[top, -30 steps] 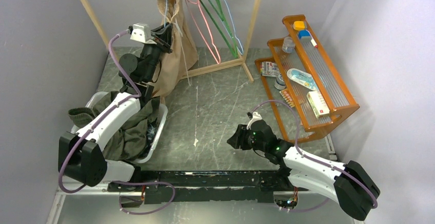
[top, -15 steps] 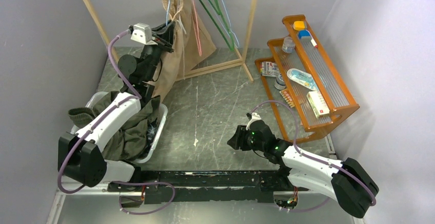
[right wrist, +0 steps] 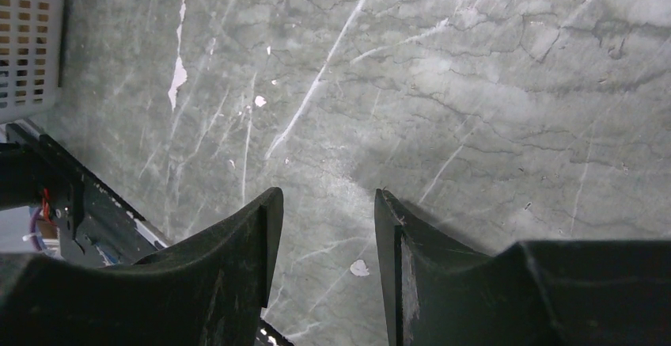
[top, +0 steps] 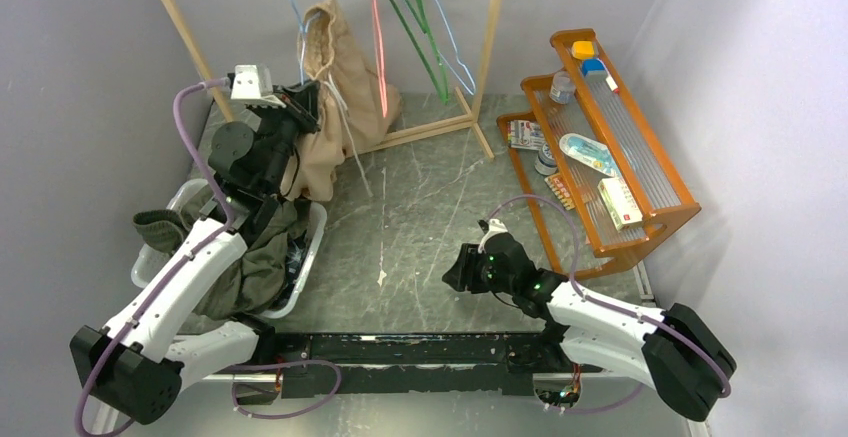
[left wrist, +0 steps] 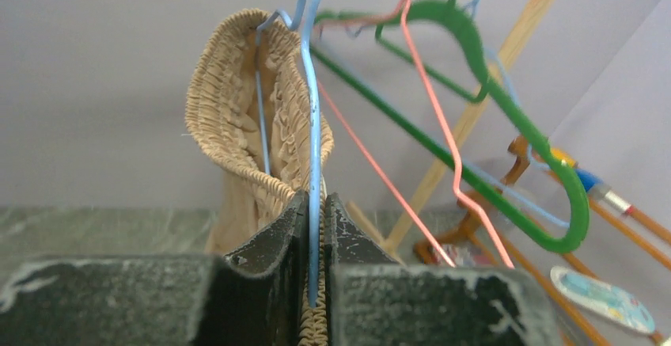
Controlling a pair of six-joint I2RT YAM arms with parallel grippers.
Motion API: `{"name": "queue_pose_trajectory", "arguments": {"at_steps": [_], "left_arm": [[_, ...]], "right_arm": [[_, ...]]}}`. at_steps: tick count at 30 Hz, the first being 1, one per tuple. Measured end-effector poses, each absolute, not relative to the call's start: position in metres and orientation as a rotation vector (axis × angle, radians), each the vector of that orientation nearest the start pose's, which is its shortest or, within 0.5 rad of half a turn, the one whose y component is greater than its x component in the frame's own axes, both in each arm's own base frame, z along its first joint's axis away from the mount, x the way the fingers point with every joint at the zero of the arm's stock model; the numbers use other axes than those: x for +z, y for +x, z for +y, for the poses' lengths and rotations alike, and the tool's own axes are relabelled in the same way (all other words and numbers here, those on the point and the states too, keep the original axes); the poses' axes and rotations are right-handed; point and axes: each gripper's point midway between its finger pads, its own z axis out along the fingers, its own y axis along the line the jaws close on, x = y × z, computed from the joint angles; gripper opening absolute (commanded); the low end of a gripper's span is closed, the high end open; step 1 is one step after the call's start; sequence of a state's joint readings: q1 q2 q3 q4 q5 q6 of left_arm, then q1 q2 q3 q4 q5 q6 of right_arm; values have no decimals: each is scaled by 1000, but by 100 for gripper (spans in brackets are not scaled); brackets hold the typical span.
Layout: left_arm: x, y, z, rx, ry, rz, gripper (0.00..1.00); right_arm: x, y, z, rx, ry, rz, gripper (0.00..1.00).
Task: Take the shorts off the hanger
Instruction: Pick up the hanger from the clothes rod.
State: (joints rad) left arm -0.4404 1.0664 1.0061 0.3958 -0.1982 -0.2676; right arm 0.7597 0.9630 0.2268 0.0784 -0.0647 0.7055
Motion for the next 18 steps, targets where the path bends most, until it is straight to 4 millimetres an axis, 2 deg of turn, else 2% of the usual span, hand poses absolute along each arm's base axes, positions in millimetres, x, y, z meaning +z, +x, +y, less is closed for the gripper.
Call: {"name": "queue_pose_trajectory", "arguments": {"at_steps": [4, 7, 9, 14, 18], "left_arm": [[392, 361, -150, -503, -63, 1428, 7], [360, 354, -159, -543, -39, 1554, 7], [340, 344, -164, -577, -28, 1632, 7], [304, 321, -172, -661, -21, 1773, 7], [273, 301, -186, -773, 3, 1878, 7]], "right_arm": [[29, 165, 212, 829, -106, 2394, 50], [29, 165, 212, 833, -107, 2395, 50], [31, 166, 213, 838, -107, 2386, 50], [41, 170, 213, 847, -97, 2341, 50], [46, 174, 213, 844, -89, 2320, 50]]}}
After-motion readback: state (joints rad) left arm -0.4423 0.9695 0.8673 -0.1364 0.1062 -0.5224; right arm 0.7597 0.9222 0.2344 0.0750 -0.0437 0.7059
